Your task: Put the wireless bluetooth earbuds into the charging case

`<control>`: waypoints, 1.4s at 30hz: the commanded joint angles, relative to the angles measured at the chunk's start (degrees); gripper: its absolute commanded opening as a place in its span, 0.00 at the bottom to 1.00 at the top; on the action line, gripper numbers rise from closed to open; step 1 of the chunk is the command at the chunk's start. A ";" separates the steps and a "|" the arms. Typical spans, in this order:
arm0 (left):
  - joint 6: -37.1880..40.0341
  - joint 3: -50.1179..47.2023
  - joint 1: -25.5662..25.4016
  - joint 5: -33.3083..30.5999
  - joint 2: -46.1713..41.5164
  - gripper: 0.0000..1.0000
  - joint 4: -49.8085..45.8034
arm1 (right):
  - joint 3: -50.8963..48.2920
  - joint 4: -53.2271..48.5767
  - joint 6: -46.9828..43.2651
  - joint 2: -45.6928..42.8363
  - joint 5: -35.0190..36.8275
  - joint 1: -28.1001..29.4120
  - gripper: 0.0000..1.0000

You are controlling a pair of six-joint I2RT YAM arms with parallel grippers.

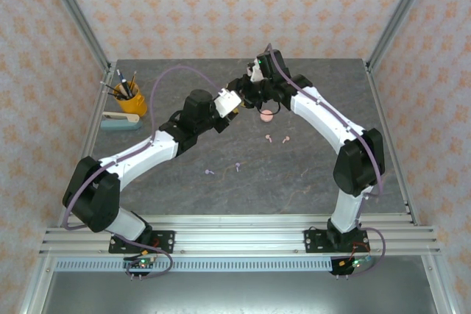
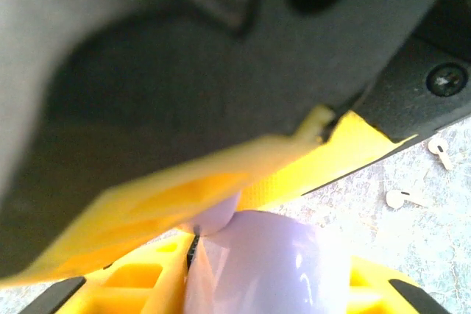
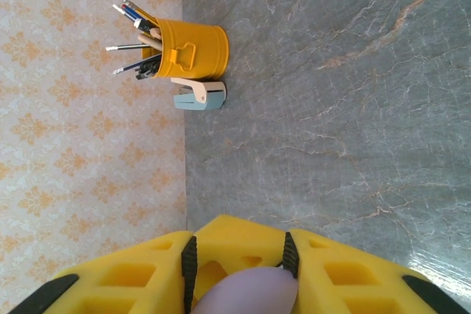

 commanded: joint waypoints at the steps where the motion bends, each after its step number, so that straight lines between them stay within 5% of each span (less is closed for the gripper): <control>1: -1.52 -0.79 0.66 -2.59 -1.67 0.28 3.68 | 1.47 -3.43 -0.49 -1.70 -1.74 1.49 0.37; 19: -2.13 -3.42 0.66 -2.23 -2.50 0.21 4.82 | 3.92 -3.73 0.52 -0.65 -0.21 1.49 0.47; 25: -2.46 -4.44 0.63 -2.34 -2.83 0.21 5.04 | 3.92 -2.23 1.77 -0.85 0.17 1.20 0.60; 42: -3.89 -6.75 0.75 -2.16 -2.90 0.21 6.58 | 0.90 8.52 8.96 -6.23 -1.31 -4.80 0.69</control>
